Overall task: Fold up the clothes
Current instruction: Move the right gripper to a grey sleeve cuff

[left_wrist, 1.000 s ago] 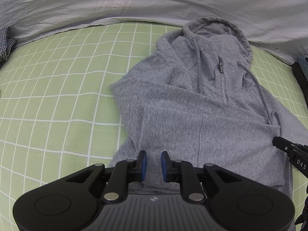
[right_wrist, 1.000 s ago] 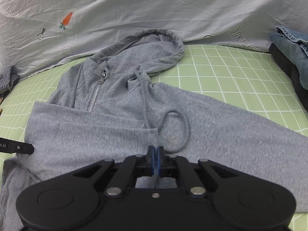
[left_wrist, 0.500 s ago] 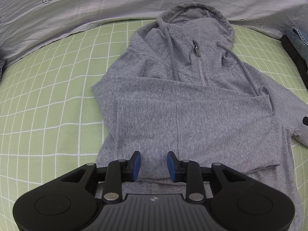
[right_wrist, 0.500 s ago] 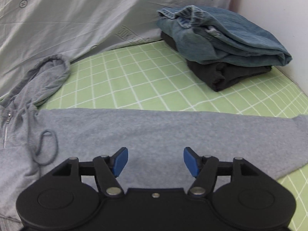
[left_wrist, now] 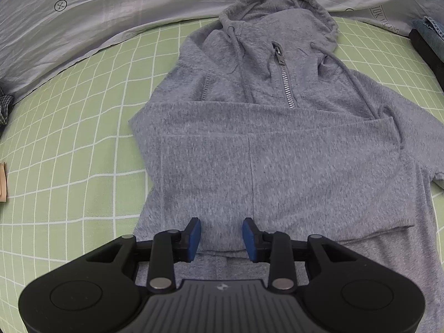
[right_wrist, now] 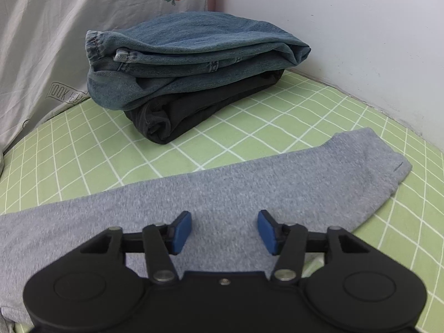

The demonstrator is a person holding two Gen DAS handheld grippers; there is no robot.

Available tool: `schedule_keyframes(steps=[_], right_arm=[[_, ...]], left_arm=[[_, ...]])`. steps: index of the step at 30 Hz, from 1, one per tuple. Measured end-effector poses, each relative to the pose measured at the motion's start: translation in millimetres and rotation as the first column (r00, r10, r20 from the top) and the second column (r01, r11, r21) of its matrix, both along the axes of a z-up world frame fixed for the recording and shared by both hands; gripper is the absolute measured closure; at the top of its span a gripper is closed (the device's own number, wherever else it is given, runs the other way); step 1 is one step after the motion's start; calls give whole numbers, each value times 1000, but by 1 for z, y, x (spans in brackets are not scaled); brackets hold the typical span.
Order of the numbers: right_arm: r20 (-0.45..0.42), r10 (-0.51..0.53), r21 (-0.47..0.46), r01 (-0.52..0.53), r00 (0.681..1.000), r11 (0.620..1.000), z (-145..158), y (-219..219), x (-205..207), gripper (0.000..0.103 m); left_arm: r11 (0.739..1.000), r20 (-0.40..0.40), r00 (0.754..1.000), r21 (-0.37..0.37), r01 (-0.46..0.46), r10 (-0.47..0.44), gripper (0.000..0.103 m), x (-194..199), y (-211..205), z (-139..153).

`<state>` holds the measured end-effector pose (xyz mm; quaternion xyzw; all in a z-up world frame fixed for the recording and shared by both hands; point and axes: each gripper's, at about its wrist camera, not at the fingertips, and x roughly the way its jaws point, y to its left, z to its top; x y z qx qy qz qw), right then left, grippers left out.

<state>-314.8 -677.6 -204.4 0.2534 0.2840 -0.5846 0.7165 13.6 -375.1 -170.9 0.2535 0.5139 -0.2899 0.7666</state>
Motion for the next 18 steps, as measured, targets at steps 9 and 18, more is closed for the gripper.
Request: schedule_keyframes(steps=[9, 18], right_arm=[[298, -8, 96, -22, 955, 995, -1, 14, 12, 102], [224, 135, 75, -155, 965, 985, 3, 36, 62, 89]], left_arm=[[1000, 18, 1000, 27, 8, -9, 67, -6, -3, -1], [1000, 16, 1000, 26, 14, -14, 67, -6, -2, -1]])
